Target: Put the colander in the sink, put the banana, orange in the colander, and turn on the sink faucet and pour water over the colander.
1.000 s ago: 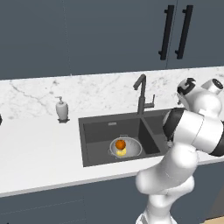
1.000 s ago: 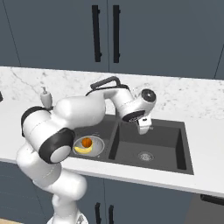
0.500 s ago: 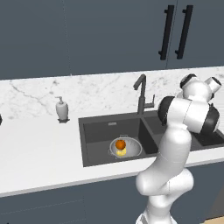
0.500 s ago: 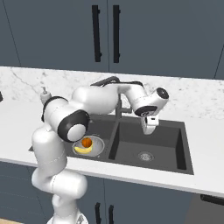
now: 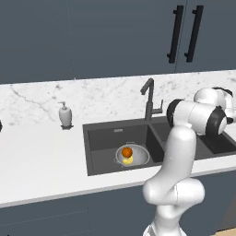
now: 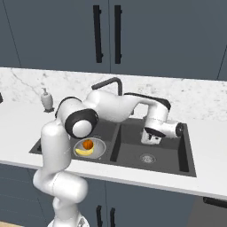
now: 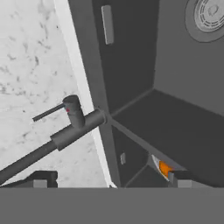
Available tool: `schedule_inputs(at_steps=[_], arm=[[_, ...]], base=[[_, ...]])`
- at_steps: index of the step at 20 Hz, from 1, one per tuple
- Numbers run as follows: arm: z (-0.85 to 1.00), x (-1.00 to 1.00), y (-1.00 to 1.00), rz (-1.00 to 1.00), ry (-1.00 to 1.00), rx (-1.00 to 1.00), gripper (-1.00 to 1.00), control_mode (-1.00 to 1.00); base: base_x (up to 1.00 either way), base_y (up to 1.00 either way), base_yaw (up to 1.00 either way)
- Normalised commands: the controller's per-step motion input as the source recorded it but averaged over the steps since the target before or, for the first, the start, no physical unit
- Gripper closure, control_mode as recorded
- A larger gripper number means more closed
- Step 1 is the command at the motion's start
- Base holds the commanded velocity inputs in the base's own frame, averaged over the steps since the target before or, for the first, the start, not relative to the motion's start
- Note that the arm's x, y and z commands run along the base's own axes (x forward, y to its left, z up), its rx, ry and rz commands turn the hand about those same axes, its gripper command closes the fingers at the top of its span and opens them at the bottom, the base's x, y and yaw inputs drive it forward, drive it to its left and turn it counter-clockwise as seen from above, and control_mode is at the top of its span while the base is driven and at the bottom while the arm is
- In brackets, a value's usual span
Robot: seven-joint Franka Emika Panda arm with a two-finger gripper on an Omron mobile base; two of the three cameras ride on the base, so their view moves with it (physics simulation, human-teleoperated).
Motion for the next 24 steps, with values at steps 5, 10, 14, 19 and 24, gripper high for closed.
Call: schedule_inputs(at_steps=[5,10,14,19,24], arm=[[-0.07,0.0,0.09,-0.27,-0.11,0.41,-1.0,-1.0],[0.0,0.07,0.46,-0.34,0.01,0.3,-1.0,-1.0],[0.0,0.05,0.71,-0.32,0.02,0.2,-1.0,-1.0],[0.15,0.12,0.6,-0.26,0.19,0.13,-1.0,-1.0],[0.43,0.31,0.0,-0.07,0.23,0.22,-1.0,-1.0]], base=[[0.0,0.0,0.0],[0.0,0.0,0.0],[0.0,0.0,0.0],[0.0,0.0,0.0],[0.0,0.0,0.0]])
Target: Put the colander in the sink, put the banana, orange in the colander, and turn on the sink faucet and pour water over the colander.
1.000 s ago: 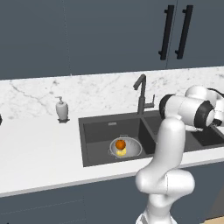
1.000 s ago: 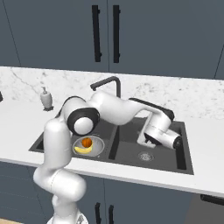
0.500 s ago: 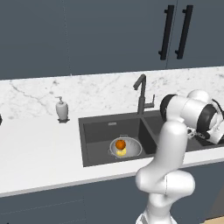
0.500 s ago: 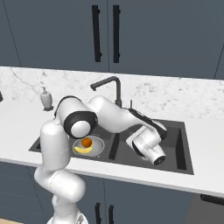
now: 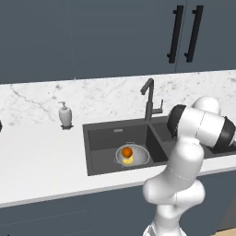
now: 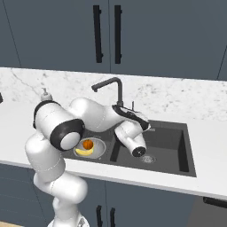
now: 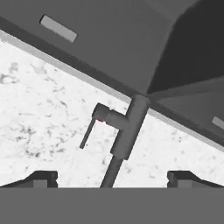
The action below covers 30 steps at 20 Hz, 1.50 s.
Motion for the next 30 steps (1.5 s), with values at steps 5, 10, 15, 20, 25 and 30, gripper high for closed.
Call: schedule_inputs(at_steps=[5,10,15,20,25,30], arm=[[0.25,0.22,-0.07,0.0,0.17,0.29,-1.0,-1.0],[0.0,0.17,-0.17,0.0,0.09,0.35,-1.0,-1.0],[0.0,0.19,-0.3,0.0,-0.01,0.42,-1.0,-1.0],[0.0,0.22,-0.04,0.0,-0.12,0.14,-1.0,-1.0],[-0.07,0.37,0.17,0.0,-0.06,-0.03,-1.0,-1.0],[-0.18,0.33,0.26,-0.01,-0.08,-0.14,-1.0,-1.0]], base=[[0.0,0.0,0.0],[0.0,0.0,0.0],[0.0,0.0,0.0],[0.0,0.0,0.0],[0.0,0.0,0.0],[0.0,0.0,0.0]])
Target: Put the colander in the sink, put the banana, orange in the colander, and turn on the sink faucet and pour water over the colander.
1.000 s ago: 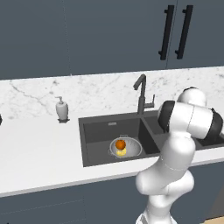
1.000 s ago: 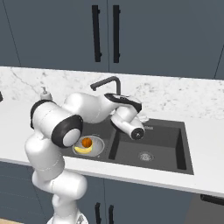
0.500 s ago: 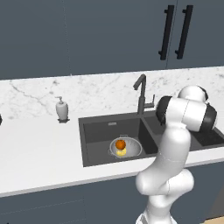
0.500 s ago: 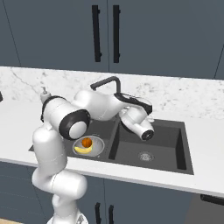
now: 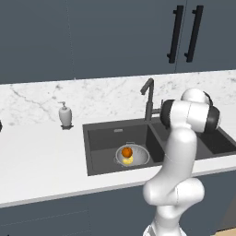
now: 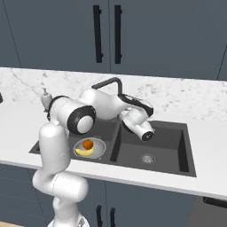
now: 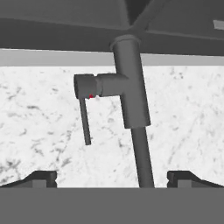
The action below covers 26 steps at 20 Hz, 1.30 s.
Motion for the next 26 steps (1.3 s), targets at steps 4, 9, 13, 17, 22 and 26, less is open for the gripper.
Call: schedule_inputs(at_steps=[4,9,13,17,22,26], arm=[[-0.25,0.32,0.05,-0.01,-0.05,-0.12,-1.0,-1.0],[-0.14,0.43,0.0,0.0,0.0,-0.02,-1.0,-1.0],[-0.01,0.5,0.0,0.0,0.0,0.0,-1.0,-1.0],[-0.03,0.51,0.0,0.0,0.0,0.01,-1.0,-1.0],[-0.17,0.51,-0.04,0.0,0.0,0.0,-1.0,-1.0],[-0.27,0.43,0.0,0.0,0.0,0.0,-1.0,-1.0]], base=[[0.0,0.0,0.0],[0.0,0.0,0.0],[0.0,0.0,0.0],[0.0,0.0,0.0],[0.0,0.0,0.0],[0.0,0.0,0.0]])
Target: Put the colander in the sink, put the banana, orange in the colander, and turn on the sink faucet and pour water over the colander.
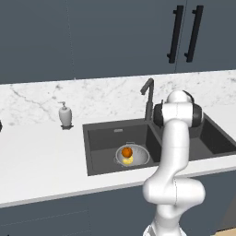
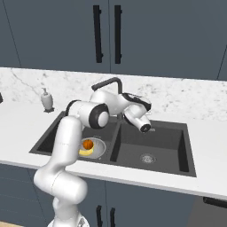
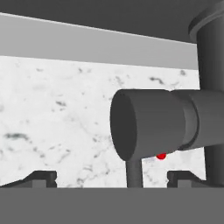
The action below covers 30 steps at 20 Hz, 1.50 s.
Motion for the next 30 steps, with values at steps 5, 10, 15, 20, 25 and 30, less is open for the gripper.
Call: schedule_inputs(at_steps=[5,10,15,20,25,30], arm=[[-0.27,0.38,-0.04,0.0,0.0,0.0,-1.0,-1.0],[-0.03,0.3,0.0,-0.03,-0.01,0.01,-1.0,-1.0],[0.0,0.2,-0.22,-0.11,-0.06,0.03,1.0,-1.0],[-0.02,0.36,-0.7,-0.16,-0.03,0.12,1.0,-1.0],[-0.02,0.45,-0.97,-0.16,0.0,0.17,1.0,-1.0],[-0.1,0.45,-1.0,-0.15,0.0,0.23,1.0,-1.0]], base=[[0.0,0.0,0.0],[0.0,0.0,0.0],[0.0,0.0,0.0],[0.0,0.0,0.0],[0.0,0.0,0.0],[0.0,0.0,0.0]])
